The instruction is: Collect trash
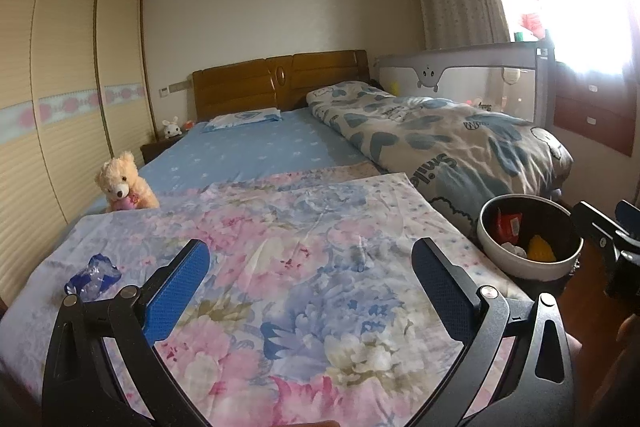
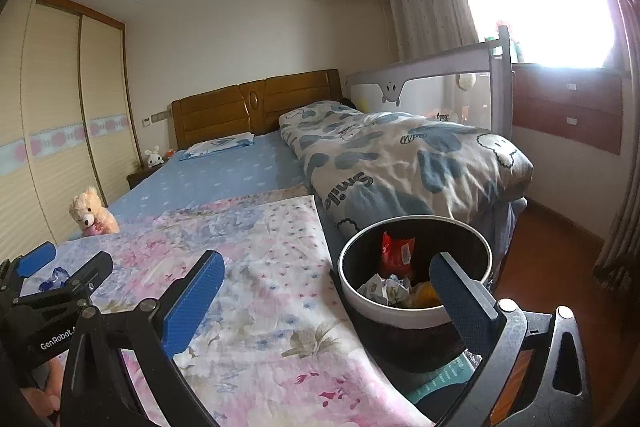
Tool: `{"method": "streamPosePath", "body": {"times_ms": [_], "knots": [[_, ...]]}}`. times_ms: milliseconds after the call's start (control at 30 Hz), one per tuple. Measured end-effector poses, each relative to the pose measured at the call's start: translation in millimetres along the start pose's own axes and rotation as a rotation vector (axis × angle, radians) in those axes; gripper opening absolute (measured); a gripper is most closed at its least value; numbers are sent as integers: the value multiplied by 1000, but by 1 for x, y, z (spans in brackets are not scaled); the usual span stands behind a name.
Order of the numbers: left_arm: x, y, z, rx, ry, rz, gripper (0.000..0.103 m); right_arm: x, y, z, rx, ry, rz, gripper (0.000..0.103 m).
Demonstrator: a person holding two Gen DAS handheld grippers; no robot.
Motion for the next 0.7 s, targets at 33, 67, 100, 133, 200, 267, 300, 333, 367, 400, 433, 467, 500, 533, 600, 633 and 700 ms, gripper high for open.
{"method": "streamPosePath", "body": {"times_ms": [33,67,100,133,200,267,300,333,367,400,433,467,500,533,600,633,700], "knots": [[0,0,0,-2,1,-1,103,0,0,0,2,1,1,103],[0,0,0,-3,2,-2,103,-1,1,-1,4,4,2,103],[0,0,0,-7,3,0,103,-1,1,-1,5,6,4,103],[0,0,0,-10,3,1,103,-2,2,-2,6,8,7,103],[-1,-1,-1,-13,8,1,103,-2,3,-1,7,9,11,103],[-3,1,-1,-16,14,7,103,-2,4,-2,10,12,11,103],[-3,1,-2,-17,17,11,103,-3,4,-2,10,12,11,103],[-3,2,-3,-19,21,16,103,-3,4,-2,10,13,11,103],[-4,3,-4,-19,25,22,103,-3,4,-2,11,14,11,103],[-4,4,-5,-18,29,27,103,-3,4,-2,12,14,10,103],[-4,5,-5,-17,32,31,103,-3,5,-2,14,14,10,103],[-5,6,-5,-18,34,35,103,-3,5,-2,15,14,10,103],[-5,7,-5,-18,35,37,103,-3,5,-2,13,13,10,103],[-5,7,-5,-17,35,38,103,-2,5,-2,14,11,10,103],[-5,7,-4,-22,34,41,103,-2,6,-1,16,9,10,103],[-5,7,-4,-23,32,41,103,-2,6,-1,16,9,10,103],[-4,7,-2,-21,22,40,103,-2,6,-1,17,9,10,103]]}}
Point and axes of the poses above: each gripper's, at about its wrist camera, not at the fingertips, and z roughly against the way its jaws point, y to its left, x to its top, the point moved 2 cm from there along -z, roughly the way its jaws point, and after that the axes turned 3 degrees about -z, right-handed, at the moved point
